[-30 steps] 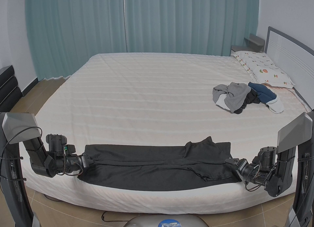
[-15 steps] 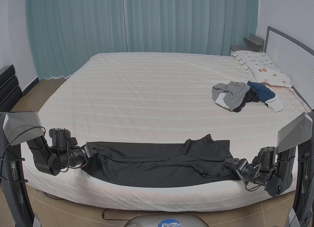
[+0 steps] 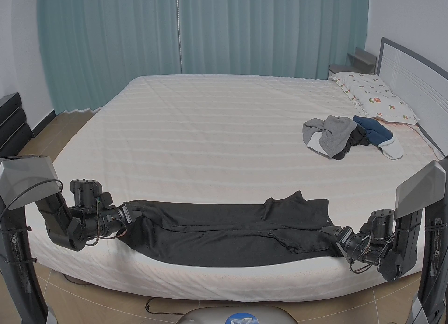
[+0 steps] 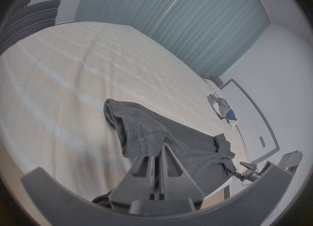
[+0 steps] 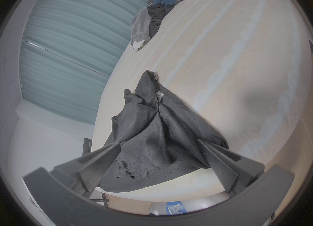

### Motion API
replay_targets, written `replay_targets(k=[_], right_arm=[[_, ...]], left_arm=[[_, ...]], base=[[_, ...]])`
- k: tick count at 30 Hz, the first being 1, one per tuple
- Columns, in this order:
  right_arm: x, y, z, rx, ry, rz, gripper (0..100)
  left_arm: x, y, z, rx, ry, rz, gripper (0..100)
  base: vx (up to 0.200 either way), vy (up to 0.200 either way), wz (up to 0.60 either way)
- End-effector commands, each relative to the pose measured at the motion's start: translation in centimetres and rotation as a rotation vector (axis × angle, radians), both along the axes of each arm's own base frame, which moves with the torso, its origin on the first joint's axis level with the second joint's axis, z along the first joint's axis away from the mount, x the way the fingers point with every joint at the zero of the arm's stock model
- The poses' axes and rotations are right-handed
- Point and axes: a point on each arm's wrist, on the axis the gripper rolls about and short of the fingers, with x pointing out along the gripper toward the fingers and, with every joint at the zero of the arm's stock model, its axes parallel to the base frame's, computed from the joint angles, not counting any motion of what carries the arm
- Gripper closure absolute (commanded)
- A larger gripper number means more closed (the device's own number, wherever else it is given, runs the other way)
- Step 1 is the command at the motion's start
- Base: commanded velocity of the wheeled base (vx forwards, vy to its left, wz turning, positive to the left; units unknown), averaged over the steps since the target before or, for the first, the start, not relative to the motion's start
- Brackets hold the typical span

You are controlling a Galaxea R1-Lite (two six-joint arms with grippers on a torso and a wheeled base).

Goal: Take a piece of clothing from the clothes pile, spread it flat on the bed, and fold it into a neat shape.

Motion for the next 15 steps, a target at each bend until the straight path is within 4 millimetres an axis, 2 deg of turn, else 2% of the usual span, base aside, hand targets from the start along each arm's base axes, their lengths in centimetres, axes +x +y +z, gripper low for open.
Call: replay_targets(k=[1,12,15], right_arm=[[0.1,0.0,0.1,0.002,-0.009,0.001,0],[0.1,0.0,0.1,0.002,-0.009,0.001,0],[0.1,0.0,0.1,0.002,-0.009,0.001,0]], left_arm=[[-0.2,-0.1,0.3,0.0,-0.006,-0.002,100],[-1.1,-1.0,1.6,0.0,-0.028,-0.032,100],[-1.3,-1.9,2.4,0.005,-0.052,-0.052,100]], base=[[0.0,-0.2,0.0],[0.0,-0.2,0.0],[0.0,-0.2,0.0]])
